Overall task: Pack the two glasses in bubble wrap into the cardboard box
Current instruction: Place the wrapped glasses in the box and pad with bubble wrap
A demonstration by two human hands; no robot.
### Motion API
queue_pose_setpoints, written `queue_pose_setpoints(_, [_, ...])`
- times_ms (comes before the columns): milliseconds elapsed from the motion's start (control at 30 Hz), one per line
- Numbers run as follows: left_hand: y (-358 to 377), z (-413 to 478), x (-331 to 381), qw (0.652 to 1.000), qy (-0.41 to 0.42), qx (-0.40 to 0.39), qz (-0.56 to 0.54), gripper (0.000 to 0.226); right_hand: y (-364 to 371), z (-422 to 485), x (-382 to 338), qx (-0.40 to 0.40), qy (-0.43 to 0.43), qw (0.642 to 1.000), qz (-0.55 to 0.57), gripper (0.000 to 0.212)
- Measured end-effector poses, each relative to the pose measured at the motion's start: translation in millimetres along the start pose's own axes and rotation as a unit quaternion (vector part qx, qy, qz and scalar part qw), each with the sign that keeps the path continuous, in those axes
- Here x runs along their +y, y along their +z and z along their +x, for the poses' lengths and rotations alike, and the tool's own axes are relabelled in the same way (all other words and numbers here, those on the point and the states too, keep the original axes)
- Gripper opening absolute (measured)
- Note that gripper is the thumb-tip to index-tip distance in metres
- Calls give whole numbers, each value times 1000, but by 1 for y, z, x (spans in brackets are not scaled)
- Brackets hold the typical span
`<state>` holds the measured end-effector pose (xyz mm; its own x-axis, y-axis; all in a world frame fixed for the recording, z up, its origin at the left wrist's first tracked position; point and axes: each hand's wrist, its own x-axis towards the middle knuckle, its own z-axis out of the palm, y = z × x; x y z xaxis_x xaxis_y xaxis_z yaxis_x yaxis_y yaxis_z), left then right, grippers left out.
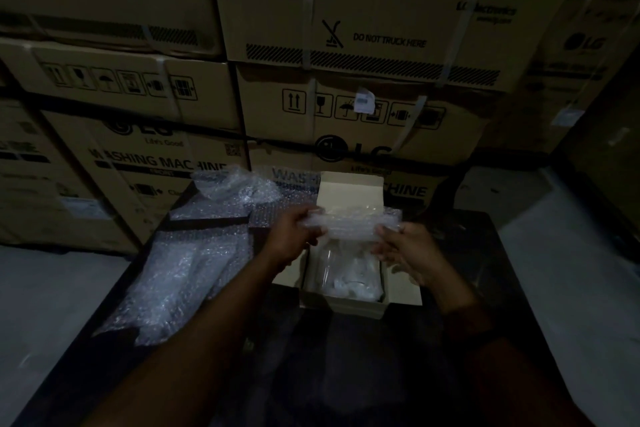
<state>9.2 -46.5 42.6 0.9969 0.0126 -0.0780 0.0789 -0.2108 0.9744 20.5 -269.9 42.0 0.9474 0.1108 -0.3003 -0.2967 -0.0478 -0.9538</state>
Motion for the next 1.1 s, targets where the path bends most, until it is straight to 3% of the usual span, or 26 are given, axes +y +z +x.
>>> queue_pose_setpoints(67, [4,10,-4,996,28,31,82,24,0,7,3,50,-54,992,-99,9])
queue_pose_setpoints(100, [6,15,-7,991,34,43,123,21,1,10,4,66,-82,988,-113,6])
queue_pose_setpoints(200, [7,28,-17,955,62,62,282,22,-4,27,14,104,-133,963,-211,21])
queue_pose_setpoints(367, [6,49,-33,887,127,72,438,19,-10,53,29,99,-165,880,-435,12])
queue_pose_setpoints(533, [12,64,-43,808,138,27,573,25,-12,76,34,79,-144,833,-528,16])
queue_pose_setpoints(767, [13,79,-57,761,143,-25,632,17,-10,89,41,53,-172,788,-589,13])
queue_pose_setpoints(900, [14,82,-60,737,159,-86,651,29,-13,98,52,-6,-191,735,-651,20])
queue_pose_setpoints(1100, [15,87,-67,721,108,-157,666,44,-24,112,77,-36,-206,708,-674,33])
